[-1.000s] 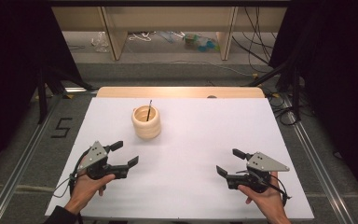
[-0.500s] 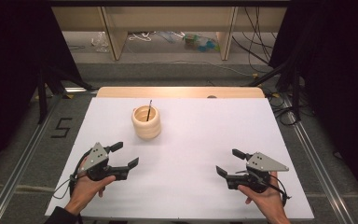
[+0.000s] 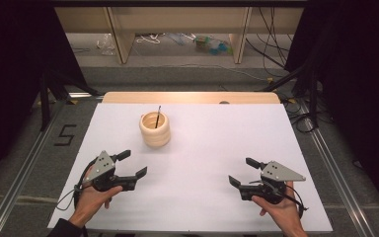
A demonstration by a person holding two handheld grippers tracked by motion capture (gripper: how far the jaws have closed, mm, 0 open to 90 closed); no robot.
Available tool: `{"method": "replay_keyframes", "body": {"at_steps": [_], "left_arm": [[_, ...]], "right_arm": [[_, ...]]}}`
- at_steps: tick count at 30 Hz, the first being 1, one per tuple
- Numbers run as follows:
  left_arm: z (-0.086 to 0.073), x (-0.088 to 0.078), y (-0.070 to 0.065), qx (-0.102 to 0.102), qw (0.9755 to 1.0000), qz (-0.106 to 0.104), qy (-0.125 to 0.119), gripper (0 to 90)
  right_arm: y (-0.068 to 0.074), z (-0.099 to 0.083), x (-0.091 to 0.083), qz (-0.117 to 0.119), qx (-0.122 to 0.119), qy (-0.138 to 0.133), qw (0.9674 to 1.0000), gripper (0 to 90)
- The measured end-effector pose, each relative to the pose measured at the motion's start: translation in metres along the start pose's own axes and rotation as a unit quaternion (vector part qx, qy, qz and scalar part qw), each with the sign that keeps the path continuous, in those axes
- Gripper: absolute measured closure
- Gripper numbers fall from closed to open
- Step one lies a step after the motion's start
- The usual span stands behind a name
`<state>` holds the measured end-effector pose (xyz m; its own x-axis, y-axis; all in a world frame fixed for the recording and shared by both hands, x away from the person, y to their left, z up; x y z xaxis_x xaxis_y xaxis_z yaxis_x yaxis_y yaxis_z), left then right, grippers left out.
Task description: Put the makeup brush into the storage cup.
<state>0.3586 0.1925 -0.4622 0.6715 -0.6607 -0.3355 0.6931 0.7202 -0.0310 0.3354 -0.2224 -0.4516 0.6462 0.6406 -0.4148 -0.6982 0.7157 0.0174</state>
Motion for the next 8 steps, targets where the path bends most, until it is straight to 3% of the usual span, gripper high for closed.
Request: {"method": "replay_keyframes", "body": {"at_steps": [8], "left_arm": [[0.0005,-0.0006,0.0000,0.002,1.0000,0.002,0.001,16.0]], "right_arm": [[0.0001,0.0000,0.0000,0.001,0.000,0.000,1.0000,16.2]]}}
Point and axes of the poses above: each handheld gripper's, and its own axes: x roughly forward along the jaws, z roughly out of its top, y roughly to its left, the point moved 3 cm from there along x, roughly forward along the jaws, and after that the axes turned 5 degrees about y, right-handed, at the moved point
